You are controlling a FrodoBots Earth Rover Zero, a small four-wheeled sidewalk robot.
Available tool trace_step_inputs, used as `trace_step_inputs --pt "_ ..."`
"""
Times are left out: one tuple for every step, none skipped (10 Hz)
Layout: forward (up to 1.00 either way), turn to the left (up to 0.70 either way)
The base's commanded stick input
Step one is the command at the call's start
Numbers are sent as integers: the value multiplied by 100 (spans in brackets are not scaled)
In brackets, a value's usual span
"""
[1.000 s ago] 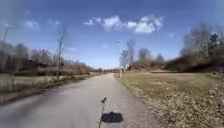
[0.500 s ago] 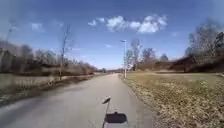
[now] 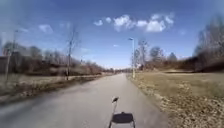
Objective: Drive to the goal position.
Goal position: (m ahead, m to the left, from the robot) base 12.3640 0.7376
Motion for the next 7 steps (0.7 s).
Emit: trace_step_inputs --pt "100 0" --pt "100 0" --pt "100 0" --pt "100 0" --pt "100 0" --pt "100 0" --pt "100 0"
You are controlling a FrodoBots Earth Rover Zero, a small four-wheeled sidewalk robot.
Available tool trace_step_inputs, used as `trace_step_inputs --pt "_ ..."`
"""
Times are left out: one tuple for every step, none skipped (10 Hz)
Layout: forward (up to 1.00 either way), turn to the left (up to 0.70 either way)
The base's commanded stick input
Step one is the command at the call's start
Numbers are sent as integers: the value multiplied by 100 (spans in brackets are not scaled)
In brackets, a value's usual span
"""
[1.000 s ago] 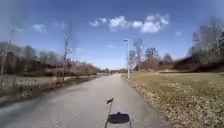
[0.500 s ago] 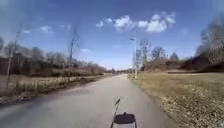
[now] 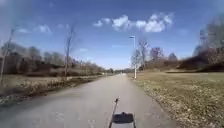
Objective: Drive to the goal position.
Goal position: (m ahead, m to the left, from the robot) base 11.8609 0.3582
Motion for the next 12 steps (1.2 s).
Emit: trace_step_inputs --pt "100 0" --pt "100 0" --pt "100 0" --pt "100 0" --pt "100 0" --pt "100 0" --pt "100 0" --pt "100 0" --pt "100 0" --pt "100 0" --pt "100 0" --pt "100 0"
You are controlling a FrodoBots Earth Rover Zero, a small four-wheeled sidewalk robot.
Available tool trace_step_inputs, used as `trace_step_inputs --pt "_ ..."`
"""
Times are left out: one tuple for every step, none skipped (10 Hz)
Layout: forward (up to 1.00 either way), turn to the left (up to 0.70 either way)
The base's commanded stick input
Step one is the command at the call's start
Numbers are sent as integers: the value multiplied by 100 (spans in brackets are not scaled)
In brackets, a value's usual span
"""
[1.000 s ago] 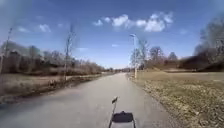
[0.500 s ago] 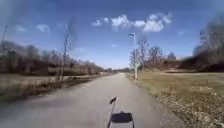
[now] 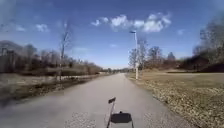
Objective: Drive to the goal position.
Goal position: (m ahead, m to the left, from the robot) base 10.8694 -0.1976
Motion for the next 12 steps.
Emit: trace_step_inputs --pt "100 0" --pt "100 0" --pt "100 0" --pt "100 0" --pt "100 0" --pt "100 0" --pt "100 0" --pt "100 0" --pt "100 0" --pt "100 0" --pt "100 0" --pt "100 0"
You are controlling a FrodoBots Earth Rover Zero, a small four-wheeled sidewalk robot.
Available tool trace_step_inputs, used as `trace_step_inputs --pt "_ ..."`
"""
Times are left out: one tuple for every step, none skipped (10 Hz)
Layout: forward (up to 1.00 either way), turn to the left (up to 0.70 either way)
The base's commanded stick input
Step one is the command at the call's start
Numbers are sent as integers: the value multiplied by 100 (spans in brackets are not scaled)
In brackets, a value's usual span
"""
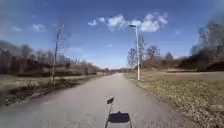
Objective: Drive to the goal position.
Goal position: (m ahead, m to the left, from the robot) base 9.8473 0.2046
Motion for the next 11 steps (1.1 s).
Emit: trace_step_inputs --pt "100 0" --pt "100 0" --pt "100 -23" --pt "100 0" --pt "100 0" --pt "100 0" --pt "100 0" --pt "100 0" --pt "100 0" --pt "100 -19" --pt "100 -14"
